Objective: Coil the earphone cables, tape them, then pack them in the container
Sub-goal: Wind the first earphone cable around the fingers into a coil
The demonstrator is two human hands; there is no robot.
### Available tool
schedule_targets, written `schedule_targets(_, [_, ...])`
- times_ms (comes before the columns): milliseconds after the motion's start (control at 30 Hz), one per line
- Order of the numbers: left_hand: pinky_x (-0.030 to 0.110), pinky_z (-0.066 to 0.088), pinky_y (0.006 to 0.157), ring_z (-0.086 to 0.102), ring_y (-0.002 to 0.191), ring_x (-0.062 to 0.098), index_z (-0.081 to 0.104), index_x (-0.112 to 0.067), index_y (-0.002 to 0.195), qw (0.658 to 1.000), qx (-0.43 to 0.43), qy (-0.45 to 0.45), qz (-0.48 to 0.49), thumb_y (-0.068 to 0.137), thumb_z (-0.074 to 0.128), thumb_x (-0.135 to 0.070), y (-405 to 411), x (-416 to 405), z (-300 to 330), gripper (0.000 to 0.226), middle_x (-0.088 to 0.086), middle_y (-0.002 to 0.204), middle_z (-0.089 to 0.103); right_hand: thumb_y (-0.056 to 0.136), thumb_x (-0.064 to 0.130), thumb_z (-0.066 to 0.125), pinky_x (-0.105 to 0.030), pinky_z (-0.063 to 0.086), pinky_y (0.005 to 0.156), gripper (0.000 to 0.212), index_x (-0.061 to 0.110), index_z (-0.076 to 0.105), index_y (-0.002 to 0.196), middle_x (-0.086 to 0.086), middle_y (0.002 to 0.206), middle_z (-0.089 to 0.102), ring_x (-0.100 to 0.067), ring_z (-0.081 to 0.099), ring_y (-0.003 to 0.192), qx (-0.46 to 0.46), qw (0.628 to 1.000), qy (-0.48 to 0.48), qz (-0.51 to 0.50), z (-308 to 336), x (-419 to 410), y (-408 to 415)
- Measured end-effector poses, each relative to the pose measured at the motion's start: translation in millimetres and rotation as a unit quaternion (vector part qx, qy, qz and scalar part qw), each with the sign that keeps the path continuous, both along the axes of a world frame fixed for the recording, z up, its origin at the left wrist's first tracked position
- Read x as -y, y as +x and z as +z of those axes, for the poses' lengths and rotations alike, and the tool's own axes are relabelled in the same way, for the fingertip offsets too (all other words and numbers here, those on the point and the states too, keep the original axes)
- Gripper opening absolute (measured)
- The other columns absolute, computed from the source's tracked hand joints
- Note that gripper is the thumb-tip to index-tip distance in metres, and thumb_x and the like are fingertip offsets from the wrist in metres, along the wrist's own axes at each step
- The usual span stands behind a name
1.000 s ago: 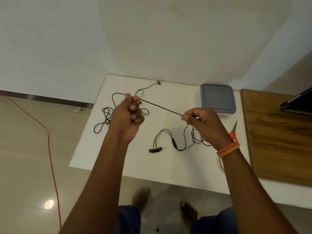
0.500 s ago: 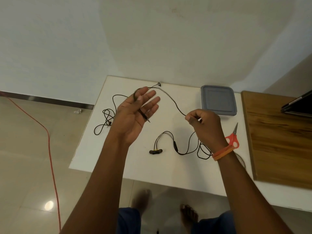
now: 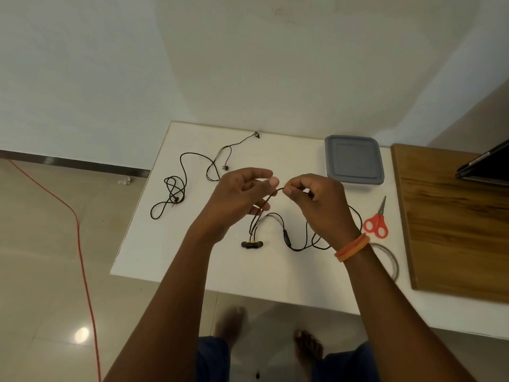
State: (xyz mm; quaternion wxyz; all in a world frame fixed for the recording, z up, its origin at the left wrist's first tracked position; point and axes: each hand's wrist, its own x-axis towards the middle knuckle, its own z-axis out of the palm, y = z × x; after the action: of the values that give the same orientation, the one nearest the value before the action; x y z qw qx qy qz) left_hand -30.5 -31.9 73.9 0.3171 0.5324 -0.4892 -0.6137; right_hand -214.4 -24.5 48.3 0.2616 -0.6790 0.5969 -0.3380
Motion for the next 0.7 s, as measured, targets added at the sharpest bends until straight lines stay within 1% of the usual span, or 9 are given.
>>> schedule_targets(67, [0.028,0.054,0.061,0.063,0.063,0.016,0.072,-0.012,0.108,1.0,0.014,-0.005,-0.026,0.094,0.064,-0.028,-2,-2,-3,0.022,0.01,0.095,0.074,0.089,0.017,0.067,-0.005,0.039,0.069,0.008,0.013,0.073,0.085,0.006,0.084,0.07,-0.002,0.061,0.076,-0.001,1.0,-0.03,0.008,1,0,4])
schedule_targets(133, [0.023,0.046,0.051,0.053,0.051,0.013,0.076,-0.01,0.098,0.998,0.033,-0.029,-0.034,0.096,0.063,-0.022,-2,-2,-7,0.018,0.009,0.085,0.074,0.089,0.017,0.067,-0.007,0.041,0.069,0.008,0.014,0.073,0.084,0.006,0.082,0.07,-0.004,0.061,0.075,-0.002,0.999,-0.041,0.013,2,-1,5])
schedule_targets(200, [0.019,0.041,0.052,0.05,0.05,0.008,0.077,-0.013,0.09,0.988,0.12,-0.089,-0.036,0.094,0.064,-0.019,0,2,-9,0.016,-0.001,0.073,0.073,0.088,0.017,0.068,-0.006,0.04,0.068,0.007,0.015,0.074,0.085,0.01,0.081,0.069,-0.002,0.06,0.075,0.001,0.999,-0.025,0.022,2,-1,3])
schedule_targets(300, [0.008,0.034,0.058,0.055,0.059,-0.003,0.076,-0.018,0.084,0.939,0.274,-0.209,0.013,0.092,0.062,-0.014,8,7,-9,0.016,-0.009,0.068,0.07,0.086,0.016,0.07,-0.005,0.04,0.066,0.006,0.014,0.075,0.084,0.012,0.079,0.068,0.006,0.059,0.071,0.017,1.0,0.015,0.02,5,-1,-6])
schedule_targets(400, [0.021,0.043,0.064,0.059,0.065,0.011,0.074,-0.012,0.084,0.901,0.334,-0.258,0.1,0.091,0.06,-0.008,25,8,-7,0.016,-0.001,0.071,0.07,0.085,0.015,0.07,-0.01,0.044,0.063,0.006,0.013,0.075,0.082,0.015,0.076,0.068,0.003,0.06,0.067,0.035,0.998,0.052,0.002,9,1,-20])
schedule_targets(467, [0.033,0.043,0.065,0.06,0.068,0.023,0.073,-0.011,0.085,0.881,0.375,-0.261,0.126,0.091,0.059,-0.007,32,10,-11,0.016,0.003,0.071,0.07,0.085,0.015,0.07,-0.017,0.048,0.066,0.006,0.014,0.075,0.082,0.018,0.075,0.068,-0.004,0.062,0.069,0.029,0.996,0.085,0.003,10,2,-30])
schedule_targets(567, [0.033,0.044,0.063,0.061,0.07,0.026,0.074,-0.014,0.086,0.856,0.424,-0.263,0.136,0.091,0.057,-0.006,33,10,-16,0.019,0.002,0.072,0.071,0.087,0.017,0.069,-0.016,0.049,0.062,0.006,0.013,0.074,0.085,0.01,0.074,0.068,-0.006,0.062,0.065,0.0,0.99,0.141,0.005,7,0,-43])
schedule_targets(633, [0.038,0.051,0.073,0.064,0.077,0.025,0.075,-0.016,0.085,0.869,0.434,-0.218,0.09,0.09,0.055,-0.007,31,7,-18,0.023,-0.002,0.073,0.071,0.088,0.016,0.067,-0.014,0.049,0.06,0.007,0.011,0.073,0.086,0.005,0.076,0.068,-0.008,0.063,0.062,-0.007,0.988,0.152,-0.01,4,0,-48])
schedule_targets(700, [0.041,0.054,0.081,0.065,0.083,0.021,0.075,-0.018,0.084,0.886,0.445,-0.13,-0.004,0.089,0.054,-0.007,30,5,-25,0.025,-0.003,0.078,0.073,0.089,0.013,0.066,-0.012,0.049,0.058,0.008,0.011,0.073,0.086,0.004,0.079,0.069,-0.007,0.064,0.059,0.002,0.989,0.148,-0.02,4,0,-49])
